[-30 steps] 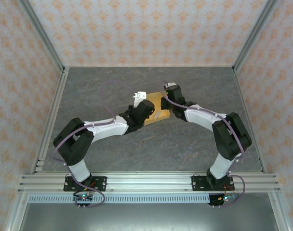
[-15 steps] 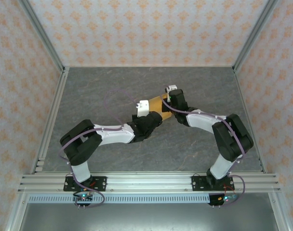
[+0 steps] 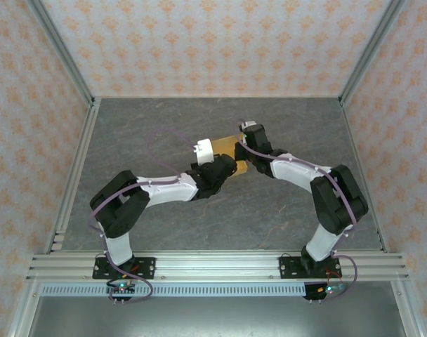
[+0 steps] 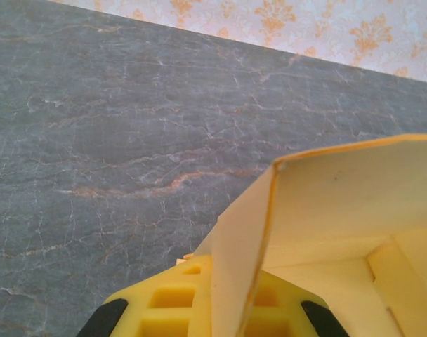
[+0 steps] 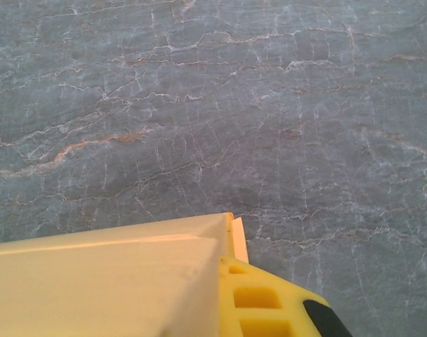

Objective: Fold the paper box

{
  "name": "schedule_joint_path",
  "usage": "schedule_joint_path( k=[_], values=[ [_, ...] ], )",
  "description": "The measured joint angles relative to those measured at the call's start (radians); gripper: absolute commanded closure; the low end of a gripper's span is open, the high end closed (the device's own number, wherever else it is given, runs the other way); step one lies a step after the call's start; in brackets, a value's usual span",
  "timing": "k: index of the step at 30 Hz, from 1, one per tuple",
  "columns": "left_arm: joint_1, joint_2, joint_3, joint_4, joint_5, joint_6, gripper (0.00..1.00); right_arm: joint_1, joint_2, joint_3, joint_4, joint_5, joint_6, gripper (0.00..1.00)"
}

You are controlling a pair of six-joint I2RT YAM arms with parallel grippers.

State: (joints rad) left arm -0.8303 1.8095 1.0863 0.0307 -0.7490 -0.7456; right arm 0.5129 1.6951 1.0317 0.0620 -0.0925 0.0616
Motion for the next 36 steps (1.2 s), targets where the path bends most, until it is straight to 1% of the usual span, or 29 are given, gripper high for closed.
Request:
schedule_joint_path(
  k=[5, 8, 17, 26, 30, 33, 34, 36],
  values=[
    [0.006, 0.019, 0.031, -0.037, -0.022, -0.05, 1.0, 0.029, -0.014, -0.01, -0.013, 0.046, 0.075, 1.0],
    [0.003, 0.026, 0.029, -0.036, -0.036, -0.073, 1.0, 0.043, -0.026, -0.033, 0.004, 0.072, 0.085, 1.0],
    [-0.046, 0.02, -0.116, 0.173, -0.103, -0.073, 1.0, 0.058, -0.059, -0.18, 0.208, 0.086, 0.035, 1.0],
    [-0.095, 0.024, -0.2, 0.271, -0.167, -0.066, 1.0, 0.07, -0.066, -0.309, 0.42, 0.082, 0.015, 1.0],
    [-0.113, 0.04, -0.204, 0.277, -0.198, -0.066, 0.93, 0.075, -0.066, -0.363, 0.511, 0.085, 0.012, 1.0],
    [-0.128, 0.05, -0.209, 0.273, -0.211, -0.069, 0.9, 0.076, -0.066, -0.388, 0.55, 0.086, 0.009, 1.0],
    [-0.134, 0.051, -0.216, 0.271, -0.211, -0.07, 0.85, 0.076, -0.066, -0.394, 0.56, 0.086, 0.008, 1.0],
    [-0.142, 0.054, -0.233, 0.256, -0.203, -0.077, 0.79, 0.076, -0.066, -0.408, 0.579, 0.093, 0.009, 1.0]
  ],
)
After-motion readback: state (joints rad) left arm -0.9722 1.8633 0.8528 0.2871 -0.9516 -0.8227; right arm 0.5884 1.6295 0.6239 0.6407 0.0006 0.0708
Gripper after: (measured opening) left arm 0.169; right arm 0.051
